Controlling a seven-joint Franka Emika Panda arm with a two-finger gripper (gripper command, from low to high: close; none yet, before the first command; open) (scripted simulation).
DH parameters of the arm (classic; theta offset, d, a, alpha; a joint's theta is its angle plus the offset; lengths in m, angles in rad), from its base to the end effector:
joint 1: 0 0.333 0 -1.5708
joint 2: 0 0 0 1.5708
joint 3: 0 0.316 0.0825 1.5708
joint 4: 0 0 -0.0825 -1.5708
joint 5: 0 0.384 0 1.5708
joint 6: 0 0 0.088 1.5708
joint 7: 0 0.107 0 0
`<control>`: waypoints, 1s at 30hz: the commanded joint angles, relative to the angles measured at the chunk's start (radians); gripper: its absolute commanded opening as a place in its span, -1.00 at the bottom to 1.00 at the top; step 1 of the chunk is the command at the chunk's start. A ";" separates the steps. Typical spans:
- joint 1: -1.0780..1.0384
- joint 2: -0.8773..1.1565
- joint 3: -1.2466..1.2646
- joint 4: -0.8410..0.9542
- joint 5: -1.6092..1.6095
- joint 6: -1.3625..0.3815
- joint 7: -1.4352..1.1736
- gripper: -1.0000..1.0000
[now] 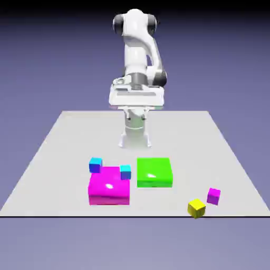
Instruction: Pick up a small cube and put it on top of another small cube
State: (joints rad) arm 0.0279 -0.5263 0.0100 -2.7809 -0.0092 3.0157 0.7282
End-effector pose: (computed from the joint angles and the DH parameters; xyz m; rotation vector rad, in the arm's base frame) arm 0.3996 0.0159 0.4522 -2.5365 0.8987 -1.0037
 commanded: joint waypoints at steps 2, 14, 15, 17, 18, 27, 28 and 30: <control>0.026 0.073 0.017 0.048 -0.015 -0.035 -0.021 0.00; 0.185 0.507 0.117 0.338 -0.107 -0.247 -0.149 0.00; 0.198 0.544 0.125 0.363 -0.114 -0.265 -0.159 0.00; 0.224 0.616 0.142 0.411 -0.130 -0.300 -0.181 0.00; 0.238 0.652 0.150 0.435 -0.137 -0.318 -0.191 0.00; 0.356 0.979 0.225 0.653 -0.206 -0.476 -0.287 0.00; 0.362 0.993 0.228 0.662 -0.209 -0.483 -0.291 0.00; 0.371 1.029 0.216 0.670 -0.221 -0.455 -0.282 0.00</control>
State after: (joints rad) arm 0.3988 0.5030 0.2256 -2.1109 -0.2302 2.5608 0.4458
